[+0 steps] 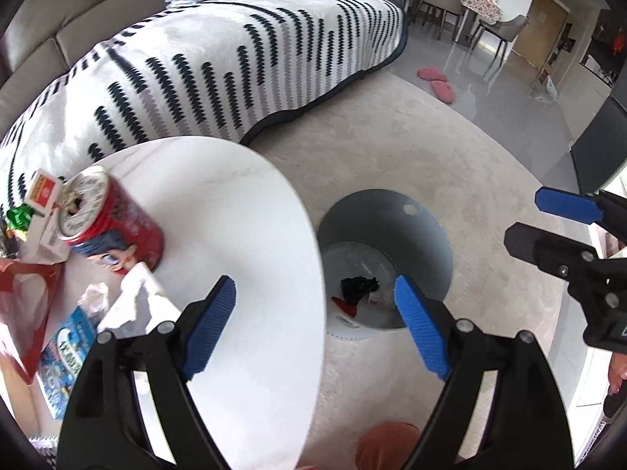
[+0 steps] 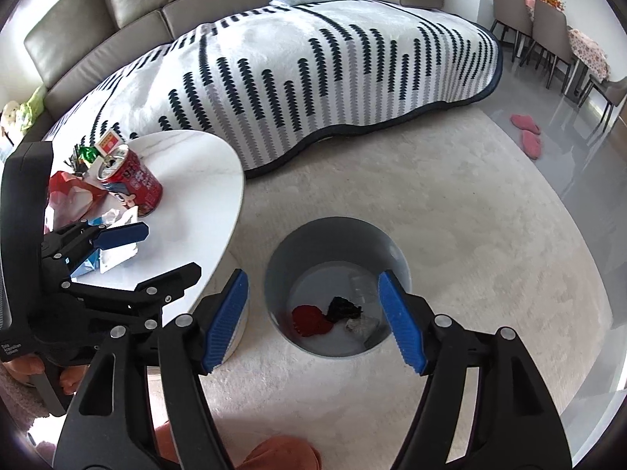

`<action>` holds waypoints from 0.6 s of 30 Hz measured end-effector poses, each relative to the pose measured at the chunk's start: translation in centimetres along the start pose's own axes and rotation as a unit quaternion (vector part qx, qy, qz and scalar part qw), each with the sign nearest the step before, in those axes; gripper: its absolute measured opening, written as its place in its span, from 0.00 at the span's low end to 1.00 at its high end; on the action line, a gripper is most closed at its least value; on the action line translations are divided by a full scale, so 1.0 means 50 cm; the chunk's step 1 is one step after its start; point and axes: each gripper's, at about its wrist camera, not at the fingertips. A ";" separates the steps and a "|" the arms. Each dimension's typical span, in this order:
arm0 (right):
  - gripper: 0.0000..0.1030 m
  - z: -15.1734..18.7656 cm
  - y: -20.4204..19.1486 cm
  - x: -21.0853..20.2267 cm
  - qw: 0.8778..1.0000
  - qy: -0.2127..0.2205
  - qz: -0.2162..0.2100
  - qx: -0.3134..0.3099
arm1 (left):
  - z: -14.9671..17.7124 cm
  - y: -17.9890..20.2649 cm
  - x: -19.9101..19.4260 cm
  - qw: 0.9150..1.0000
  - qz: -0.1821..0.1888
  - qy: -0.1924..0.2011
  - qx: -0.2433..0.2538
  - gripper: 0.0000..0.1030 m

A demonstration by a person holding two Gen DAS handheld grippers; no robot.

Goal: Collect trash
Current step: 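Move both tools back over the table toward the foam tray and carton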

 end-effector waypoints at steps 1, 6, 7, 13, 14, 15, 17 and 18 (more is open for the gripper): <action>0.65 -0.008 -0.017 0.001 1.000 0.002 -0.007 -0.006 | 0.005 -0.019 -0.010 1.000 -0.016 0.004 -0.003 0.81; 0.65 -0.051 -0.101 0.011 0.999 0.008 -0.037 -0.037 | 0.029 -0.096 -0.055 0.997 -0.070 0.025 -0.016 0.81; 0.65 -0.059 -0.118 0.014 0.998 0.009 -0.043 -0.044 | 0.035 -0.113 -0.066 0.996 -0.079 0.030 -0.021 0.81; 0.65 -0.095 -0.210 0.025 0.994 0.011 -0.068 -0.085 | 0.073 -0.229 -0.118 0.990 -0.110 0.040 -0.076 0.81; 0.65 -0.099 -0.225 0.027 0.993 0.010 -0.071 -0.091 | 0.079 -0.248 -0.126 0.989 -0.116 0.041 -0.086 0.81; 0.65 -0.105 -0.240 0.030 0.992 0.009 -0.074 -0.098 | 0.086 -0.264 -0.133 0.987 -0.120 0.042 -0.095 0.81; 0.65 -0.111 -0.266 0.033 0.991 0.007 -0.079 -0.109 | 0.099 -0.298 -0.147 0.984 -0.129 0.043 -0.112 0.81; 0.65 -0.114 -0.276 0.035 0.990 0.007 -0.081 -0.114 | 0.107 -0.312 -0.154 0.983 -0.131 0.045 -0.119 0.81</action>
Point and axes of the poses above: each gripper's, at about its wrist camera, not at the fingertips, and x roughly the way its jaws point, y to its right, z to its underside, and after that the axes turned 12 degrees about -x, right-handed
